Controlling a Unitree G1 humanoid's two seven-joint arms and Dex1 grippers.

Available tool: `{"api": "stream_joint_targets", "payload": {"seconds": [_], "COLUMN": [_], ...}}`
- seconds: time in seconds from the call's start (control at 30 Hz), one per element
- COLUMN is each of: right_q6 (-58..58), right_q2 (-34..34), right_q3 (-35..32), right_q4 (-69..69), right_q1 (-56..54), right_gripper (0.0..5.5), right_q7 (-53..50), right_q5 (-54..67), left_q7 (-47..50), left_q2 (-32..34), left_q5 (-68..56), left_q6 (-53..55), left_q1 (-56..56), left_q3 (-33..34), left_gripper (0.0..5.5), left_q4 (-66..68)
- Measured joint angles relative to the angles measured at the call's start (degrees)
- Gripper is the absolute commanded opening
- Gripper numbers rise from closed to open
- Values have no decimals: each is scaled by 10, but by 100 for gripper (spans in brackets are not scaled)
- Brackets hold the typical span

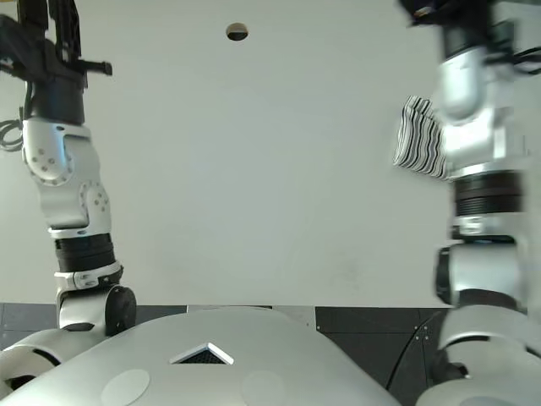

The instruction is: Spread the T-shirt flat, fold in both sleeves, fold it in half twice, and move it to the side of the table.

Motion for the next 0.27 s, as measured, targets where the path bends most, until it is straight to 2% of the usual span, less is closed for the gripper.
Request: {"api": "stream_joint_targets", "payload": {"seconds": [0.1, 0.17, 0.27], "right_q6": [-30, -78, -145], "right_q2": [96, 172, 241], "right_q3": [-15, -41, -62], "right_q4": [14, 75, 220], "right_q1": [14, 19, 22], "right_gripper": [168, 168, 168], "right_q7": [82, 160, 237], "right_q5": [149, 255, 297], "left_q7": [14, 41, 84], "left_q2": [-10, -20, -24], "left_q5": [15, 44, 73], "left_q6": [-33, -86, -178], "left_q1": [-10, -17, -42], "left_q3": [-4, -11, -8], "left_gripper": [129, 129, 129], "left_q4": [58, 135, 306]}}
